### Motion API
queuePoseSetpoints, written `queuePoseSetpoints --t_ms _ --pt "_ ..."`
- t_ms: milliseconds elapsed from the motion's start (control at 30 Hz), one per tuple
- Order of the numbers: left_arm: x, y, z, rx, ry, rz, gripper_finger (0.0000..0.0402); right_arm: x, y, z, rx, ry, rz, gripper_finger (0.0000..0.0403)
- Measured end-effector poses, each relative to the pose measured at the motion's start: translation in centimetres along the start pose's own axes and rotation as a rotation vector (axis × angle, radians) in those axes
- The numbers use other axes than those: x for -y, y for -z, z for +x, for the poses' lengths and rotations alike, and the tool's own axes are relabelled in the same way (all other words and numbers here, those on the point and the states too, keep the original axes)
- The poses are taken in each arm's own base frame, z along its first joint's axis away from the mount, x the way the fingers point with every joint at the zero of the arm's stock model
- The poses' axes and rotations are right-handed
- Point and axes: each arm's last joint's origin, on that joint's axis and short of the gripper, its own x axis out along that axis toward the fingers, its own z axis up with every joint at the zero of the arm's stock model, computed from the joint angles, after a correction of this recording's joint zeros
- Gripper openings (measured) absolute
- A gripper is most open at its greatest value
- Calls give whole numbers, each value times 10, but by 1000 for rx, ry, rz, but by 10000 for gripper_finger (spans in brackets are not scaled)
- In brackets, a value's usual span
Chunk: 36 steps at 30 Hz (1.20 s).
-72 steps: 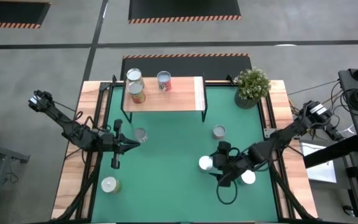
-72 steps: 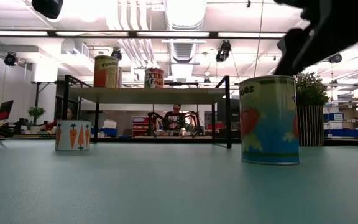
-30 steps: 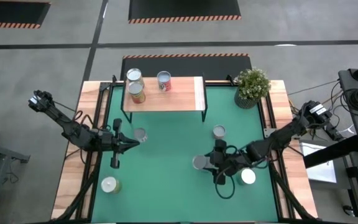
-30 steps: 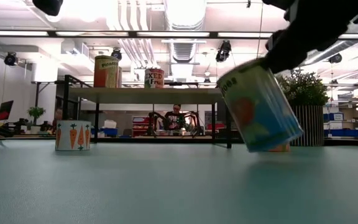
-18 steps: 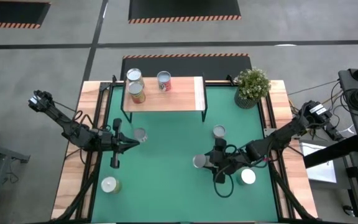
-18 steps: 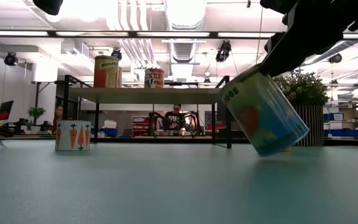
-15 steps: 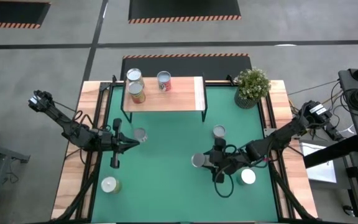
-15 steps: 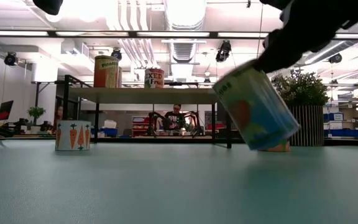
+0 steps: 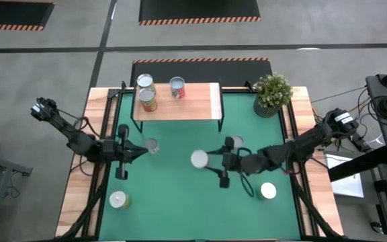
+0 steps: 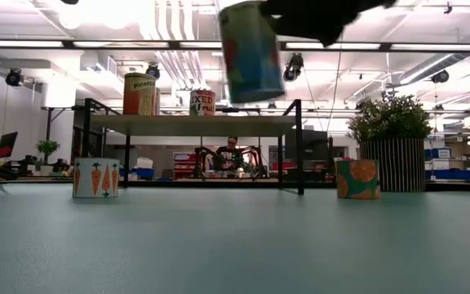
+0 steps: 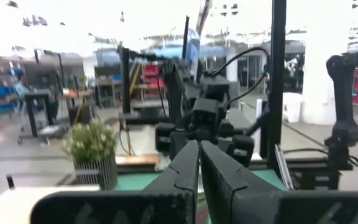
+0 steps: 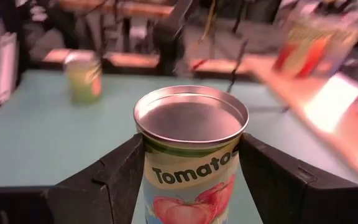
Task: Pick and place cans onto a shelf
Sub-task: Put the canned tomatoes on the shelf
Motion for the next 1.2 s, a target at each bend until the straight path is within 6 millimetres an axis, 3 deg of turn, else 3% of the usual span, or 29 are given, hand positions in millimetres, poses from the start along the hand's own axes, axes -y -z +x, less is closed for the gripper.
queuePoseSetpoints --t_ms 300,500,833,1000,1200 --pt "-11 -9 -6 27 -179 54 0 60 -26 24 152 157 7 236" --pt "-14 -12 -9 35 -197 77 0 103 -41 36 226 193 62 236" --pt "-15 -12 -10 29 -197 110 0 147 -27 83 227 300 84 233" --pt "-15 -11 -10 20 -195 117 0 141 -40 89 111 194 15 221" --pt "-15 -12 -11 19 -195 132 0 96 -36 62 -339 -326 -139 219"
